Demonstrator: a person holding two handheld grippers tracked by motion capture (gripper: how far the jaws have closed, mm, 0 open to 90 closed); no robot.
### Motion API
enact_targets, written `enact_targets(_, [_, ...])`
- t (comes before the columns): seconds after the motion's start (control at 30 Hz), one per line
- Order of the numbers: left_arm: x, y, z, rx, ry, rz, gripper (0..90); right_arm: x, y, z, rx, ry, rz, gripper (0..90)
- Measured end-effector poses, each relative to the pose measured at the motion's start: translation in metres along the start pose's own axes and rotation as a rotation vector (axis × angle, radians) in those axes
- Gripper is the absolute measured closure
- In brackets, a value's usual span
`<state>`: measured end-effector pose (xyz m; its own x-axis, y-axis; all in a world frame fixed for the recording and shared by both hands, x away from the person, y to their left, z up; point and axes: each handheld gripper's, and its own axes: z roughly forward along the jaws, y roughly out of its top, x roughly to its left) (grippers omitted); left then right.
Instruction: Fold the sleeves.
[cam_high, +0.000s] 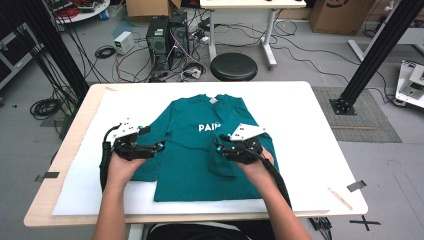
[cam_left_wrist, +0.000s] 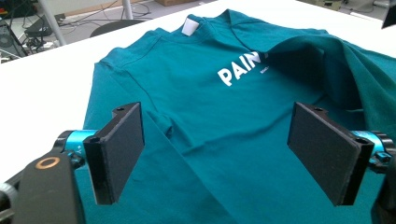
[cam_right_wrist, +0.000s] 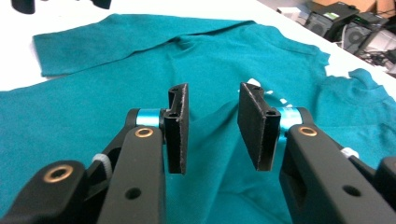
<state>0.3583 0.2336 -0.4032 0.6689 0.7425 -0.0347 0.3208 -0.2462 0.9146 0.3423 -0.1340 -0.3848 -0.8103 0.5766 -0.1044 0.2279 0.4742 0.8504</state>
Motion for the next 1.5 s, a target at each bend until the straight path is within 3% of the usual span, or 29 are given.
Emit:
enact_targets(0.27, [0.0,0.0,-0.001,0.0,0.001,0.0,18.8,0.013,-0.013,0.0,0.035,0.05,-0.02,61.6])
enact_targets(0.6, [0.001,0.0,-0.001,0.001,0.003,0.001,18.8,0.03,-0.029,0.019,0.116,0.118,-0.05,52.1])
enact_targets(0.83, [0.002,-0.001,-0.001,-0.001,0.004,-0.002,18.8,0.039,-0.036,0.038,0.213,0.144,-0.078,52.7])
enact_targets(0.9, [0.002,0.0,-0.002,-0.001,0.004,-0.004,18.8,0.04,-0.038,0.043,0.243,0.139,-0.099,59.0])
enact_targets(0.97, [0.002,-0.001,-0.001,0.003,0.006,0.0,18.9,0.039,-0.04,0.043,0.241,0.153,-0.079,72.5])
enact_targets(1.13, [0.001,-0.001,-0.001,0.004,0.002,-0.003,18.8,0.038,-0.039,0.042,0.239,0.128,-0.081,85.2])
enact_targets(1.3, [0.002,0.0,-0.003,-0.001,0.006,-0.001,18.8,0.04,-0.034,0.037,0.189,0.145,-0.069,86.3])
enact_targets(1.37, [0.003,0.0,-0.003,-0.002,0.006,-0.002,18.8,0.046,-0.024,0.032,0.136,0.158,-0.079,86.7])
enact_targets(1.5, [0.003,0.0,-0.004,-0.002,0.009,-0.001,18.8,0.055,-0.011,0.027,0.092,0.176,-0.091,87.1])
